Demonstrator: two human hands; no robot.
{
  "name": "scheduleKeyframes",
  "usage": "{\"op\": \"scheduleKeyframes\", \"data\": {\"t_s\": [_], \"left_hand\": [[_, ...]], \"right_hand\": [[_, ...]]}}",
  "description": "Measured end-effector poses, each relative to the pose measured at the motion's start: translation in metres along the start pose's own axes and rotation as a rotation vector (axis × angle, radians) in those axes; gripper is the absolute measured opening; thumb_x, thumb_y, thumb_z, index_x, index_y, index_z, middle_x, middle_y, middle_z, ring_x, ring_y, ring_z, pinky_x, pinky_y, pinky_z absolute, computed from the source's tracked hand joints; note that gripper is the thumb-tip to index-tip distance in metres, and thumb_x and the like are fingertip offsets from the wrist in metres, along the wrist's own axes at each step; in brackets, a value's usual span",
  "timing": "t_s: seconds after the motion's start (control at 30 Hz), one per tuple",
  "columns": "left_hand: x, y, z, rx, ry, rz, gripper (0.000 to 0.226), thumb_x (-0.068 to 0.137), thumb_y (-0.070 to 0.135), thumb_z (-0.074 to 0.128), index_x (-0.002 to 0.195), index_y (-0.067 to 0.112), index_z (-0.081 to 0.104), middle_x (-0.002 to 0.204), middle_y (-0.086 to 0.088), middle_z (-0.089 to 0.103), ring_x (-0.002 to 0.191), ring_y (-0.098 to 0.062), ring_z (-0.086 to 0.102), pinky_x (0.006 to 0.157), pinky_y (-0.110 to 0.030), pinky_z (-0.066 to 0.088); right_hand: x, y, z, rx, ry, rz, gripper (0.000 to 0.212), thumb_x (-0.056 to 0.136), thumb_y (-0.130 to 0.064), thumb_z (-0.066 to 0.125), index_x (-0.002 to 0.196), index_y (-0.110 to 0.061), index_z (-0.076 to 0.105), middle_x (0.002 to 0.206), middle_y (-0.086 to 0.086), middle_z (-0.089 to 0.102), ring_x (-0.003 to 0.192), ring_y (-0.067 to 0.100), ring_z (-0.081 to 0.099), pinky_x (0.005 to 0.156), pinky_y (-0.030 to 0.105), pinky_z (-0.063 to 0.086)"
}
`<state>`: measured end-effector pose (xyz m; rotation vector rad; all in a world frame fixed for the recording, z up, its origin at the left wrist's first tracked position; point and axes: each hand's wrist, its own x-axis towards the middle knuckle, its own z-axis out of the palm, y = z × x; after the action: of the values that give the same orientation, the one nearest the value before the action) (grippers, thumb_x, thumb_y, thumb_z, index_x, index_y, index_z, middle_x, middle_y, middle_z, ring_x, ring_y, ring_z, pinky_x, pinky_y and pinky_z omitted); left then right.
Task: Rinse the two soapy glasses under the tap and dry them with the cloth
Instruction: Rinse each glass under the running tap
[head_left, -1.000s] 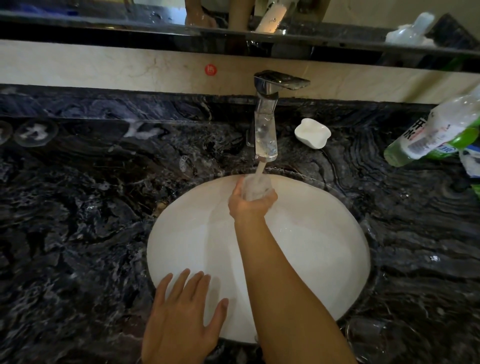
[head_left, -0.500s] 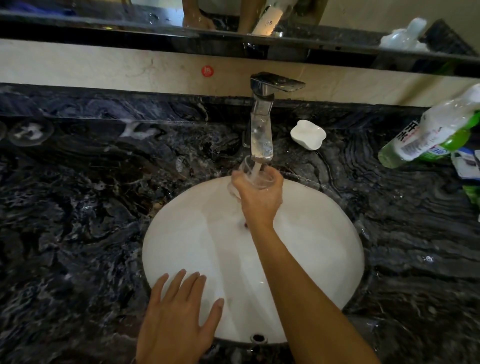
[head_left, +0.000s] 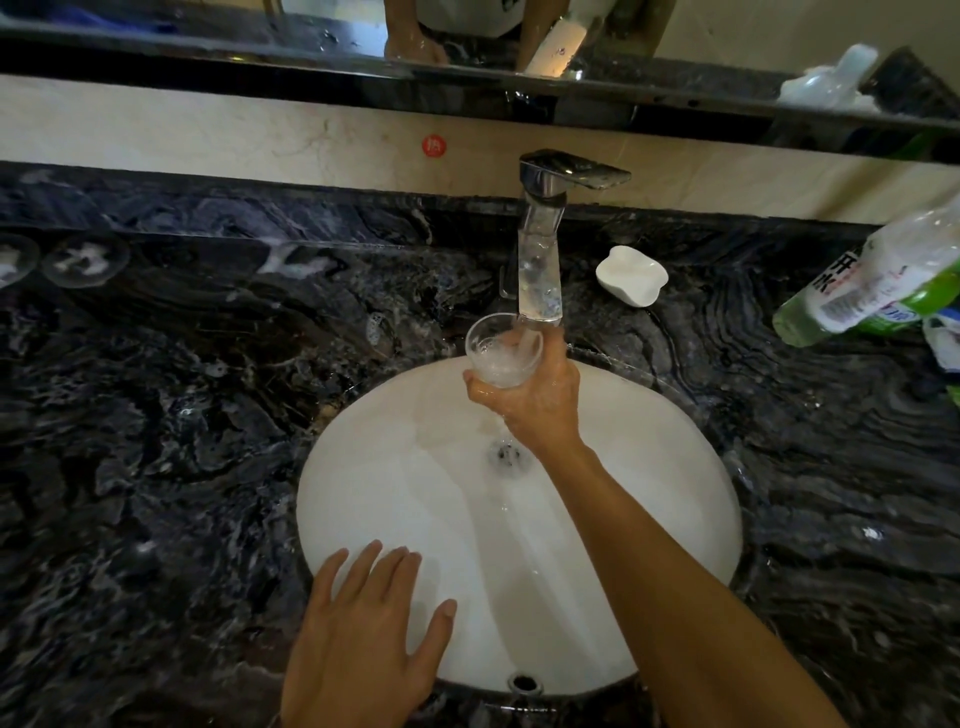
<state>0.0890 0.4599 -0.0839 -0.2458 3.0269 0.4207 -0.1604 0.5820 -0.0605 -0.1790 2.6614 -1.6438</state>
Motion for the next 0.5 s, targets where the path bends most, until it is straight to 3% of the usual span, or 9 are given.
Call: {"op": "scheduleKeyframes", "data": {"t_s": [0.2, 0.5], "left_hand": [[0.0007, 0.0020, -0.0010, -0.020, 0.013, -0.002, 0.057, 0.085, 0.061, 0.054, 0.109, 0.015, 0.078, 0.113, -0.002, 0.077, 0.113, -0.026, 0.071, 0.106, -0.051, 0.040], [0.0013, 0.0014, -0.0012, -0.009, 0.006, -0.010, 0.057, 0.085, 0.062, 0.052, 0.108, 0.016, 0.078, 0.111, -0.001, 0.078, 0.111, -0.026, 0.072, 0.107, -0.047, 0.036]], "right_hand": [[-0.0035, 0.0073, -0.0029, 0.016, 0.091, 0.013, 0.084, 0.062, -0.030, 0.094, 0.131, -0.026, 0.048, 0.117, -0.012, 0.058, 0.104, 0.010, 0.057, 0.078, 0.001, 0.041], [-0.0065, 0.0096, -0.0044, 0.036, 0.081, 0.025, 0.086, 0.062, -0.029, 0.095, 0.133, -0.029, 0.047, 0.121, -0.014, 0.058, 0.108, 0.005, 0.054, 0.085, 0.010, 0.046]]}}
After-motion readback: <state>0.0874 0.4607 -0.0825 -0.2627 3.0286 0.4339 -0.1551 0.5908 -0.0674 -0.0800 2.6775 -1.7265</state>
